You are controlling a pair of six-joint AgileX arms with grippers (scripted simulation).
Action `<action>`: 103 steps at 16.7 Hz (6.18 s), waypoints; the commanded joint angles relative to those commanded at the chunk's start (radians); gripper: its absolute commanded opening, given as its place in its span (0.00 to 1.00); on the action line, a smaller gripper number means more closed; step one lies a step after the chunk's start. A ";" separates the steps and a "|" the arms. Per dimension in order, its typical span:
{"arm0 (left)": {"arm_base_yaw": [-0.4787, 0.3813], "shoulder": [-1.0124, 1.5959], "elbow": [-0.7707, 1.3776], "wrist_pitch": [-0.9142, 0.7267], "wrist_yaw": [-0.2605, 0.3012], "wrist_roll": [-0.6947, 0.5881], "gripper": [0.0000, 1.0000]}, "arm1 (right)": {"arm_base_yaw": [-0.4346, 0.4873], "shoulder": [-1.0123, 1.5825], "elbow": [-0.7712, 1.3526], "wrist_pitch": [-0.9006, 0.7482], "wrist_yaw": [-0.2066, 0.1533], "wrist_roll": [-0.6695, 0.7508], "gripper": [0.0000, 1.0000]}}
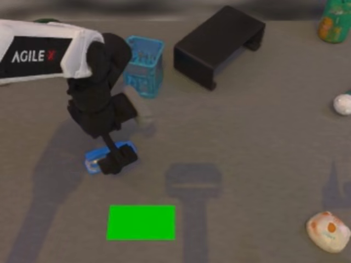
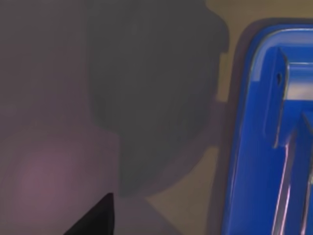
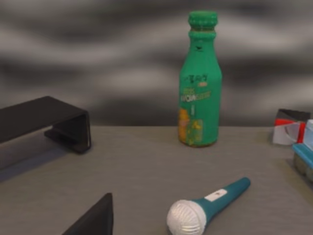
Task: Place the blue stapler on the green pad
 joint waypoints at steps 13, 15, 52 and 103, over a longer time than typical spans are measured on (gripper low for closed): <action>0.000 0.000 0.000 0.000 0.000 0.000 0.00 | 0.000 0.000 0.000 0.000 0.000 0.000 1.00; 0.000 0.000 0.000 0.000 0.000 0.000 0.00 | 0.000 0.000 0.000 0.000 0.000 0.000 1.00; -0.129 -0.165 0.170 -0.472 -0.095 -1.078 0.00 | 0.000 0.000 0.000 0.000 0.000 0.000 1.00; -0.338 -0.240 -0.346 0.096 0.006 -2.975 0.75 | 0.000 0.000 0.000 0.000 0.000 0.000 1.00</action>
